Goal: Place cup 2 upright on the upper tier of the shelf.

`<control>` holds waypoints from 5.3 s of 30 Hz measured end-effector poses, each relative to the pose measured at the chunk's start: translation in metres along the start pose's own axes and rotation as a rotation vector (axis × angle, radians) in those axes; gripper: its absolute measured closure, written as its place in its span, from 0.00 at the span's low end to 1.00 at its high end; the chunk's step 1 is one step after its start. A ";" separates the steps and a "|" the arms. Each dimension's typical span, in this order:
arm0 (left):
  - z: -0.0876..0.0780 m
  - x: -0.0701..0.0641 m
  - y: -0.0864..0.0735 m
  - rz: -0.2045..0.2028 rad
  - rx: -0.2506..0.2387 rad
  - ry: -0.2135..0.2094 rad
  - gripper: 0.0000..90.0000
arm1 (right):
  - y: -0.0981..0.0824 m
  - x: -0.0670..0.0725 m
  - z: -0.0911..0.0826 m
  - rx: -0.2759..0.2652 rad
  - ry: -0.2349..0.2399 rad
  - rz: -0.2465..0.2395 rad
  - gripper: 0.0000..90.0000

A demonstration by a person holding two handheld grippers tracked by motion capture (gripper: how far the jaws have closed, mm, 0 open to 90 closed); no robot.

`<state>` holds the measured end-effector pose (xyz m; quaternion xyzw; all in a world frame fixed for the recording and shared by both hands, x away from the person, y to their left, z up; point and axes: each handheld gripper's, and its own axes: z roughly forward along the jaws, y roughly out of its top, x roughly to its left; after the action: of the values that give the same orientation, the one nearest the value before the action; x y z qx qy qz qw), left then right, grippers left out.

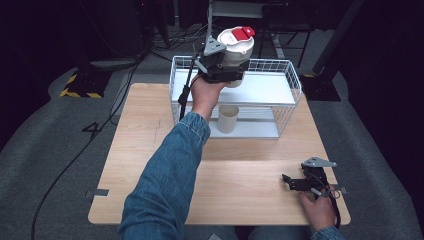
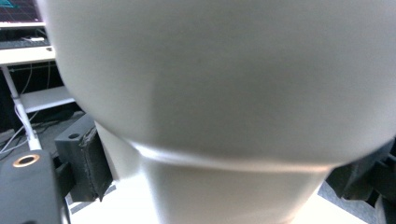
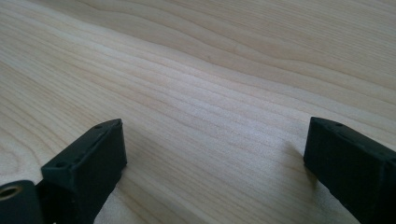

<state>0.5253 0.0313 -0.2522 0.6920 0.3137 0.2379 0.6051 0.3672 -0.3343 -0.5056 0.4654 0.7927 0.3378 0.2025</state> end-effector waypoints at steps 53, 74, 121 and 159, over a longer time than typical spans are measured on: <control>0.046 0.004 -0.028 -0.055 0.144 0.085 0.14 | 0.000 0.000 0.000 0.000 0.000 0.000 0.06; 0.035 0.008 -0.033 -0.096 0.132 0.081 0.00 | 0.000 0.000 0.000 0.001 0.000 -0.003 0.06; -0.142 -0.027 -0.044 0.014 0.107 0.046 0.00 | 0.002 0.001 0.002 0.003 0.003 -0.005 0.06; -0.210 -0.015 -0.137 -0.008 0.235 0.035 0.00 | 0.002 0.001 0.002 0.002 0.003 -0.005 0.06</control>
<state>0.3462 0.1751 -0.3544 0.7526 0.3524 0.2092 0.5153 0.3689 -0.3325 -0.5055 0.4630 0.7946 0.3370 0.2015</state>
